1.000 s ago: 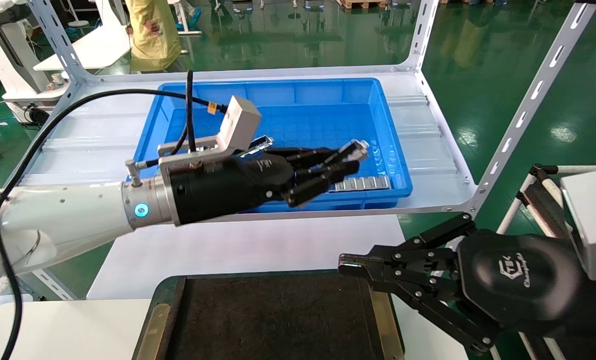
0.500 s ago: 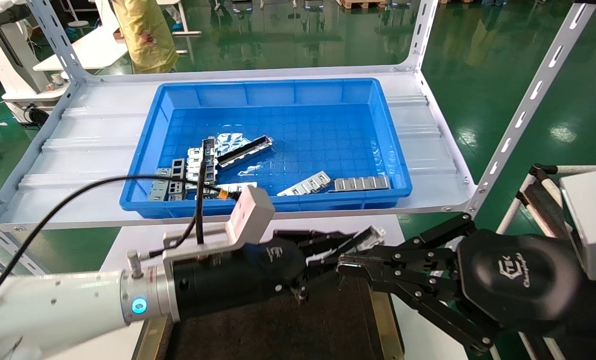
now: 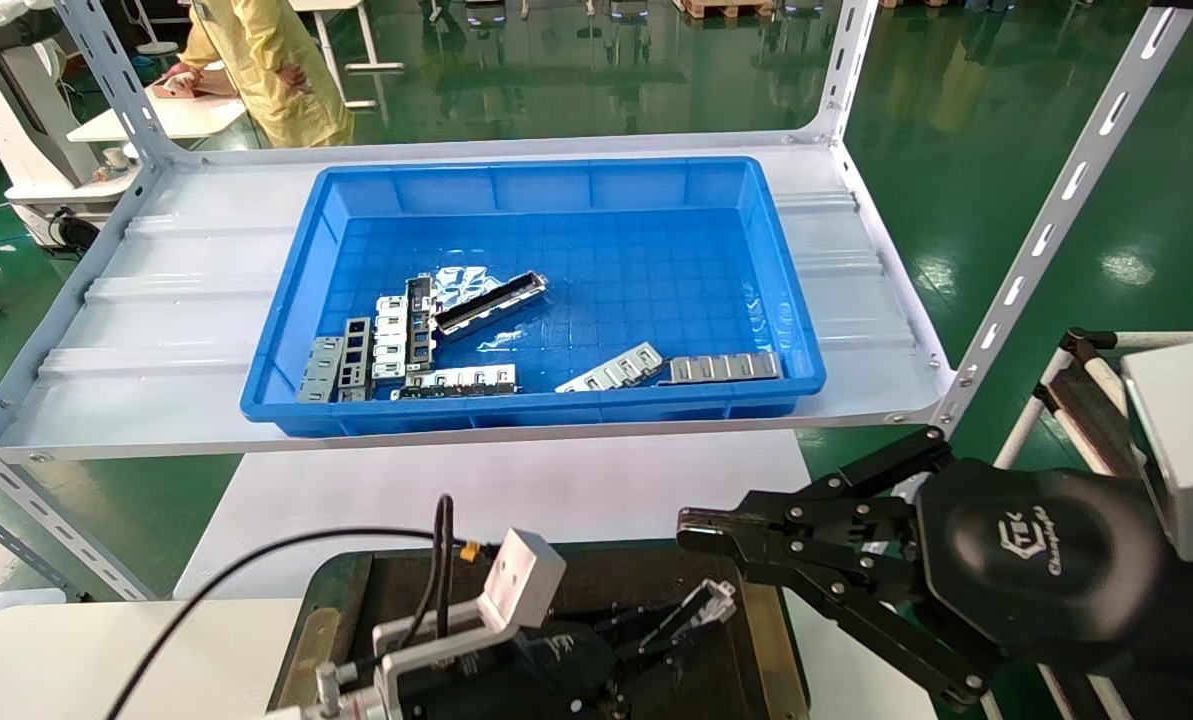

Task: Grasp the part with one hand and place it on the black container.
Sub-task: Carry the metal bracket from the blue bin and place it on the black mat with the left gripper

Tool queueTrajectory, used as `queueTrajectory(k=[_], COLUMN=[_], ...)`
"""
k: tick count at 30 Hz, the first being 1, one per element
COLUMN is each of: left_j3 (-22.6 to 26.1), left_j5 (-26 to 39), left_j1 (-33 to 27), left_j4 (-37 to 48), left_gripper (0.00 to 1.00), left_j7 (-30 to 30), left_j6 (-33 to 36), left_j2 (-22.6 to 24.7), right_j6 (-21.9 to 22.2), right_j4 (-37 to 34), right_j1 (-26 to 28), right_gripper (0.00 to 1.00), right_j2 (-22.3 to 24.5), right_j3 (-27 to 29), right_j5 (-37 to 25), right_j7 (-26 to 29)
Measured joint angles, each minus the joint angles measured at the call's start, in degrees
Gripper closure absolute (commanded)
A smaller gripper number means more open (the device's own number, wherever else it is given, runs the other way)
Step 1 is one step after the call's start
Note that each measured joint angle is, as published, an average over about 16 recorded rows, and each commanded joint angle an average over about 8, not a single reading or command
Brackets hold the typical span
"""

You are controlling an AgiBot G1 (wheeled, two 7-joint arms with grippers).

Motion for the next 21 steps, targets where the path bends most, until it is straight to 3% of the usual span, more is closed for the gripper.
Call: queueTrajectory(k=[21], left_j3=[3.56], left_j5=[0.59], left_j1=[4.28], left_j4=[11.11], left_gripper=[1.00], left_j7=[-4.22], left_j6=[-25.08], left_j2=[15.19], right_j6=[0.03], right_j4=[0.00], right_j1=[0.02], right_gripper=[1.00], right_j2=[0.03], right_j3=[-0.07], right_j5=[0.05], right_j7=[-0.03])
